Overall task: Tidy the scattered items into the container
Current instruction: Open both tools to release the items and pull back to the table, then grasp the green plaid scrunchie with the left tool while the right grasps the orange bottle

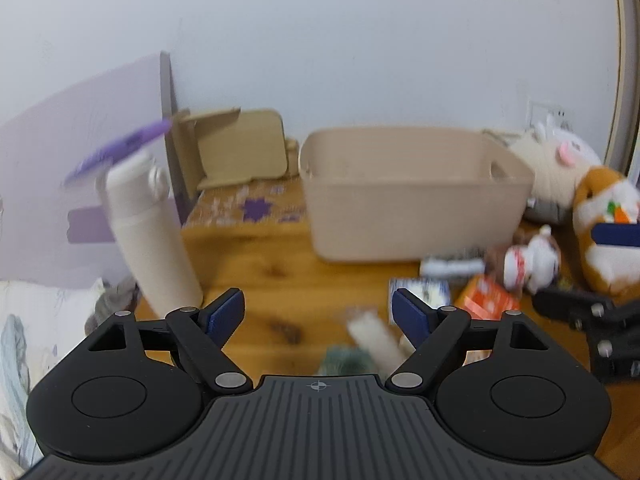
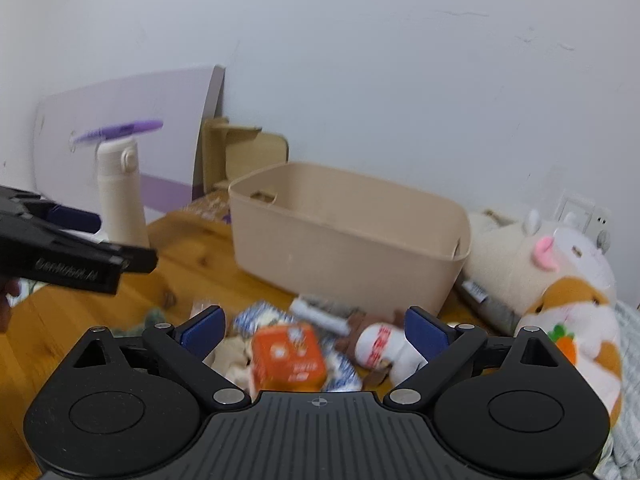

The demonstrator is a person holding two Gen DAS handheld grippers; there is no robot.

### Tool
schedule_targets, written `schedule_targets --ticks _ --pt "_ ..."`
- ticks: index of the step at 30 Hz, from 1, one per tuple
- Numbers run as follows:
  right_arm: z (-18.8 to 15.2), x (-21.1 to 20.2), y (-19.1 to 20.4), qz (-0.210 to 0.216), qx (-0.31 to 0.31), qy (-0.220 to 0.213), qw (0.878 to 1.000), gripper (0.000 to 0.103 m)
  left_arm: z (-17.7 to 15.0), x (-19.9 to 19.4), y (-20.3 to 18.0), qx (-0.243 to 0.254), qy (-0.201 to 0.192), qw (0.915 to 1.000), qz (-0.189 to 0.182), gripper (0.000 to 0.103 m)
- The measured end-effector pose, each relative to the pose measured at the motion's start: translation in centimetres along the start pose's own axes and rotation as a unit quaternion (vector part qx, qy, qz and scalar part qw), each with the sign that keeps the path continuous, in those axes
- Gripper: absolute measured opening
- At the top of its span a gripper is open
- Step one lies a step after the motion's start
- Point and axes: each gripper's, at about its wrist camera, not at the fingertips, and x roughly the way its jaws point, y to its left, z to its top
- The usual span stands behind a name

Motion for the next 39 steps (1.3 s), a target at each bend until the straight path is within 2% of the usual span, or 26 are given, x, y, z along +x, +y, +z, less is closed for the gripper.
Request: schedule_targets --ticks 9,15,23,32,34,36,37,39 --pt "-2.6 1.2 0.5 -0.005 -0.001 0.008 1.000 0.095 -3.9 -0.1 -0.4 0.011 -0.007 0.9998 -0.012 0.082" --pt "-3.3 2.5 0.8 -0.002 -0.006 0.007 1.000 0.091 -5.6 1.3 -0.5 0.007 0.001 0.9997 -0.023 0.082" --pt "-3.3 4.6 0.8 0.014 0.002 0.019 1.000 0.087 -6.5 3.4 0.2 -0.005 0.023 0.9992 -0.033 0.082" --pt "-3.4 7.6 0.7 0.033 0.007 0.044 0.998 0.074 -6.4 5.3 1.0 -0.022 0.040 0.9983 -0.037 0.082" --pt "-3.5 8.1 0.5 0.040 0.014 0.051 0.998 0.066 -6.4 5.6 1.1 -0.023 0.043 0.9980 -0.039 0.080" --pt "-3.5 8.5 0.3 0.051 0.022 0.058 0.997 0.061 -6.4 5.9 1.1 -0.023 0.050 0.9975 -0.044 0.069" --pt "-3.5 8.6 0.3 0.053 0.023 0.058 0.997 0.057 -6.4 6.1 1.0 -0.023 0.054 0.9972 -0.047 0.066" --pt "-3.4 8.7 0.4 0.054 0.023 0.060 0.996 0.056 -6.4 6.4 0.9 -0.022 0.061 0.9965 -0.052 0.059"
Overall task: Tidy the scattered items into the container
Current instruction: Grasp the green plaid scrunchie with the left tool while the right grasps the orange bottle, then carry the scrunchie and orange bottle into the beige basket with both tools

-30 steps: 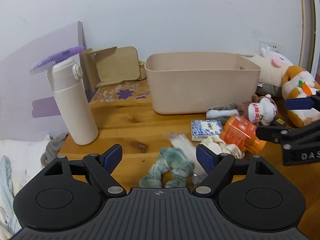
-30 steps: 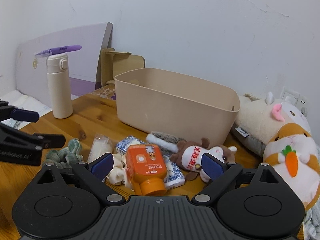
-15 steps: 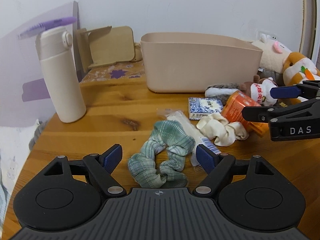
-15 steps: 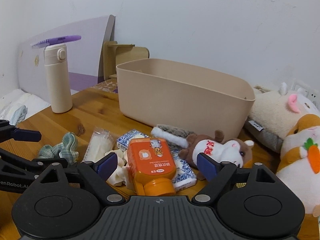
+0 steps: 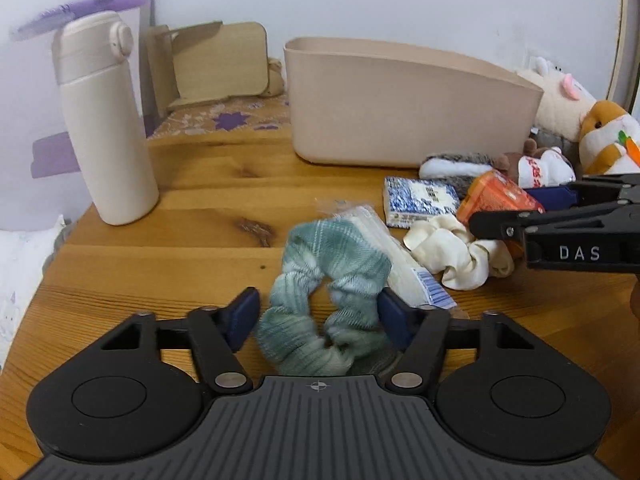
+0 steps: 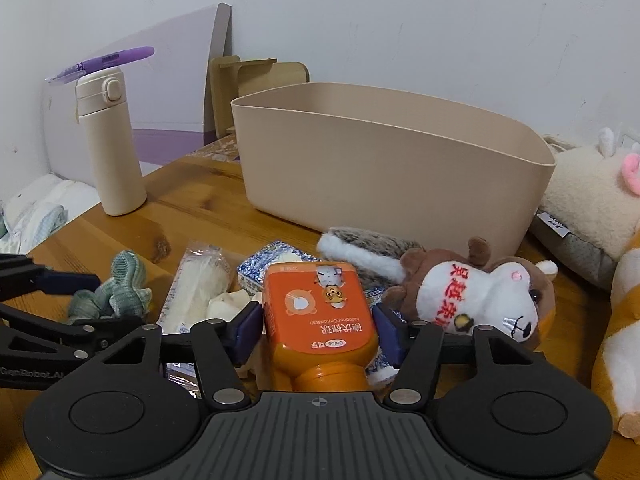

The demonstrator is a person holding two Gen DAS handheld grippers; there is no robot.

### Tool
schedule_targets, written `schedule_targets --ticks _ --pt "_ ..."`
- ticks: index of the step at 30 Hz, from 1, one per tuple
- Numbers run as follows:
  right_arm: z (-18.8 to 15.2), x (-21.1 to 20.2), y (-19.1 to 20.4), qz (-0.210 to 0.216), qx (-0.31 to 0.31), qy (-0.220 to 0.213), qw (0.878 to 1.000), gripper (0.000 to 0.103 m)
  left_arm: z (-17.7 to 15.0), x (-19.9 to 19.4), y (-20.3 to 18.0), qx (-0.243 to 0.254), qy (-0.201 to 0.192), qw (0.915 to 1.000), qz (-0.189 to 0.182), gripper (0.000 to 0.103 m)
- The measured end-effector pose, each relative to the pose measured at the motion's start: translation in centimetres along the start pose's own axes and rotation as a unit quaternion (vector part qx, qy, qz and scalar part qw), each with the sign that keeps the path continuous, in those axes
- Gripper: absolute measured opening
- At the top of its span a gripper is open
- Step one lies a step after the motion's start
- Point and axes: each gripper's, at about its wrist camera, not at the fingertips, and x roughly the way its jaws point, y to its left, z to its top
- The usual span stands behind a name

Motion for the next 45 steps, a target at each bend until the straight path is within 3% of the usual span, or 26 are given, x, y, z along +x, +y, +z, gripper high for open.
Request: schedule_targets --ticks 5,9,18,34,45 --pt "0.1 0.2 0.0 0.010 0.008 0.005 1.000 0.055 0.1 0.4 0.0 -0.005 0.007 0.9999 -0.011 0.048" --pt "0.2 0.6 -0.3 0.021 0.022 0.016 0.999 0.050 0.2 0.4 0.1 -0.009 0.006 0.9999 -0.010 0.032" --pt "0.1 0.1 -1.0 0.015 0.059 0.013 0.998 0.050 0.1 -0.2 0.7 -0.031 0.004 0.9994 -0.013 0.019" --pt "0.9 -5.0 -1.3 0.000 0.050 -0.018 0.999 0.051 0.8 -3.7 0.1 -0.041 -0.026 0.9986 -0.018 0.018" --pt "3.1 -8.4 -2.5 -0.016 0.043 -0.048 0.998 0.051 4.4 -5.8 -0.7 -0.023 -0.070 0.9971 -0.019 0.018"
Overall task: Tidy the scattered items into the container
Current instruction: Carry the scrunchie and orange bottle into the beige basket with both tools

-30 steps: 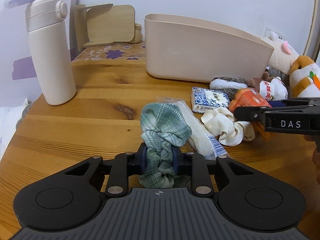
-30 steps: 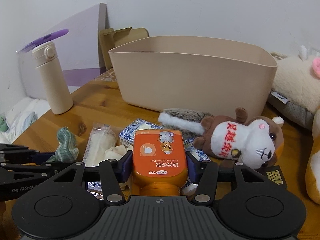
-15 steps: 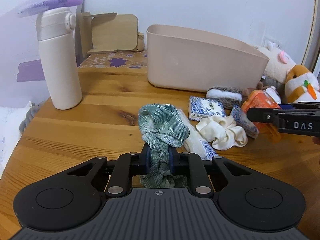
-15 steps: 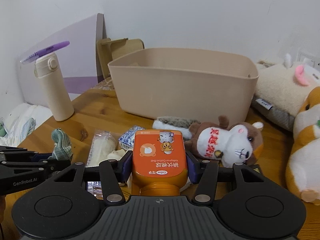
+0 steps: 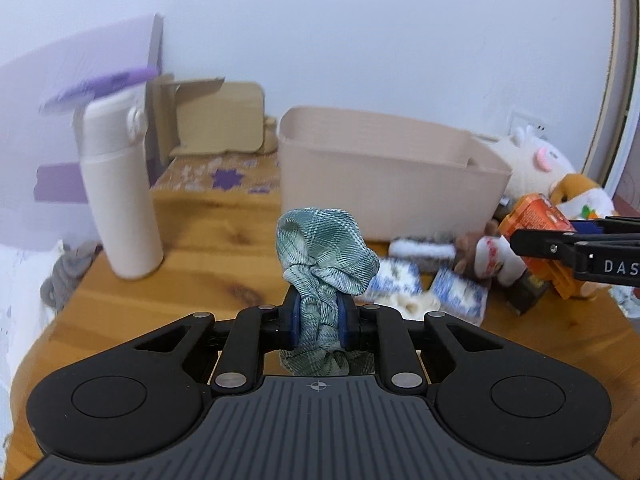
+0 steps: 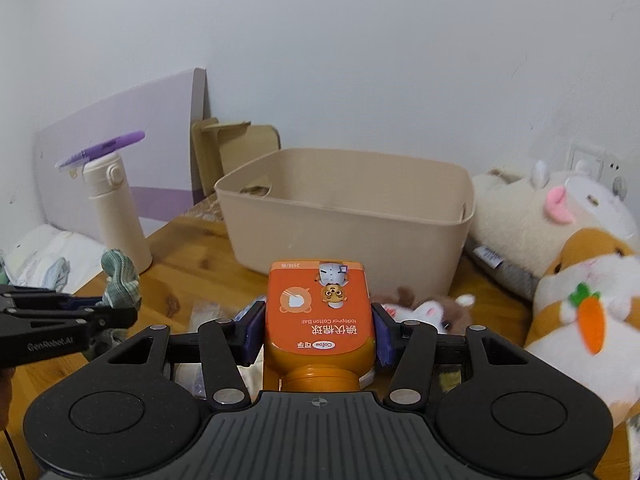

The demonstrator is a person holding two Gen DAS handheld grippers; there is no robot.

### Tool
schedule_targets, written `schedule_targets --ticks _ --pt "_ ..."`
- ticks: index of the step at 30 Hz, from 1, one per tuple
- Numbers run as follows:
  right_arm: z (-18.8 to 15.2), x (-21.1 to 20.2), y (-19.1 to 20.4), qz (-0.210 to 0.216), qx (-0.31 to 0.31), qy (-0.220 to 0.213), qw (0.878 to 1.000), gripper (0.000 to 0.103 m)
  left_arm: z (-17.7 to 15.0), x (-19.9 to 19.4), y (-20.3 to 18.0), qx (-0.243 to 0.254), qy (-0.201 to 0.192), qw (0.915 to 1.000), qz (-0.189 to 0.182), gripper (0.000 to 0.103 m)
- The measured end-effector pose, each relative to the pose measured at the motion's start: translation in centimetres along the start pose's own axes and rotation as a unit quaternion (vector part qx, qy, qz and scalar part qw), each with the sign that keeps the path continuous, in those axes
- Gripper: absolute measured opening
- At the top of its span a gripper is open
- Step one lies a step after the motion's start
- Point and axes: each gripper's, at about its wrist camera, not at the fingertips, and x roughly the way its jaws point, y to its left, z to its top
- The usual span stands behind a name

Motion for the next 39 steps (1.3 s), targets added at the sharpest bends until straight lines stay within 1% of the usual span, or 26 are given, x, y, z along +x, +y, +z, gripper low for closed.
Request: schedule_targets --ticks 9,17,23,27,30,34,39 --pt "2.8 -0.4 -1.2 -0.018 -0.015 -0.022 0.999 0.051 3.1 0.0 -1.0 0.014 -0.029 0.9995 -0.003 0.018" --pt "5.6 -0.2 -1.7 -0.015 -0.017 -0.042 0.999 0.051 6.3 0.8 -1.5 0.019 -0.039 0.9990 -0.011 0.018" --pt "7.6 0.7 -2.5 -0.012 -0.006 -0.048 0.999 0.051 8.7 2.4 -1.6 0.023 -0.040 0.9989 -0.006 0.018" --pt "8.3 1.4 -3.1 -0.011 0.001 -0.048 0.999 0.051 9.7 3.5 -1.7 0.027 -0.038 0.9989 -0.002 0.018" --pt "8.8 2.2 -3.4 -0.014 0.002 -0.043 0.999 0.051 10.6 4.5 -1.7 0.022 -0.024 0.9994 -0.015 0.018" --pt "9.4 3.6 -3.4 -0.029 -0.008 -0.034 0.999 0.051 11.6 5.7 -2.3 0.034 -0.020 0.9992 -0.010 0.018" --pt "10.3 5.2 -3.8 -0.044 -0.009 -0.027 0.999 0.051 12.9 8.0 -3.1 0.040 -0.006 0.9991 -0.010 0.018"
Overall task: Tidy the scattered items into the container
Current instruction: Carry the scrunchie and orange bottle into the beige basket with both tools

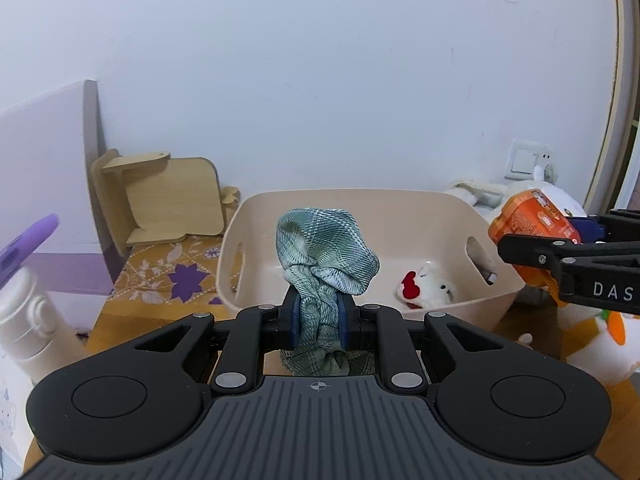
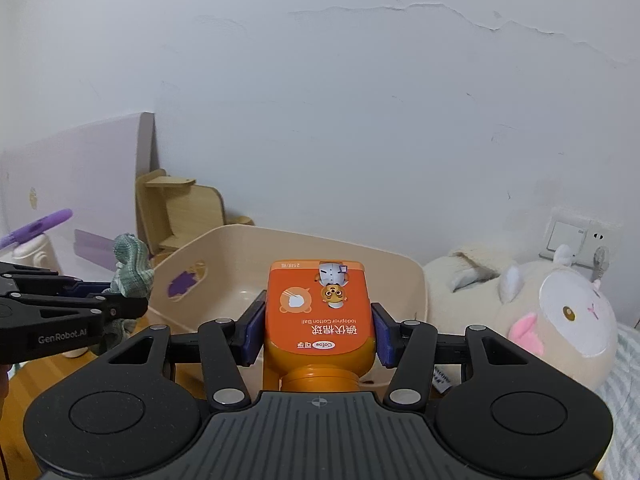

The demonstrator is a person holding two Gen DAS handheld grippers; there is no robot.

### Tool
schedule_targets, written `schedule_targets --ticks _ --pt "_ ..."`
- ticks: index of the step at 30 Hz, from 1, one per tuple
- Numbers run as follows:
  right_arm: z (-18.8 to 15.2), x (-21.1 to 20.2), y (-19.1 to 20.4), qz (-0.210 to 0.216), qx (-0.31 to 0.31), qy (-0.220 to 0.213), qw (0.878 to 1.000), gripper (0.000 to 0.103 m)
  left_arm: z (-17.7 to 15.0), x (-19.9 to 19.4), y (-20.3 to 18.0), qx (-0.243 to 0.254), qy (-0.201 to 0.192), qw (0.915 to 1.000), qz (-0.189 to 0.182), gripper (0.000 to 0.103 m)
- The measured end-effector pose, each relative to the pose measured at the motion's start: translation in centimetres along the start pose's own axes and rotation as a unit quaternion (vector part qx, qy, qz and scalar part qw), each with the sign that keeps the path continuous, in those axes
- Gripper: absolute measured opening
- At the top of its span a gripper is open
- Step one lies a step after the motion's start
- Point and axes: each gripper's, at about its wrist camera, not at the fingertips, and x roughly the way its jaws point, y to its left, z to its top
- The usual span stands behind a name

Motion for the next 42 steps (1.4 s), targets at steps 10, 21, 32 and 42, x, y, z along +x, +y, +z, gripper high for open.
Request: schedule_targets --ticks 10,21,32,42 --pt "1.6 4.5 -1.0 -0.003 0.014 0.024 1.000 0.051 2.4 5.5 0.1 -0.002 0.035 0.9994 0.004 0.018" --pt "0.6 10.2 -2.5 -0.014 0.031 0.073 0.997 0.051 2.5 10.6 -0.6 0.022 0.087 0.9959 0.015 0.018" --pt "-0.7 13.1 -2.5 -0.026 0.011 0.118 0.993 0.051 1.1 14.7 -1.4 0.042 0.143 0.9887 0.019 0.018" --pt "-1.5 13.9 -1.9 -0.037 -0.013 0.142 0.989 0.051 0.9 14.7 -1.0 0.036 0.149 0.9880 0.018 0.025"
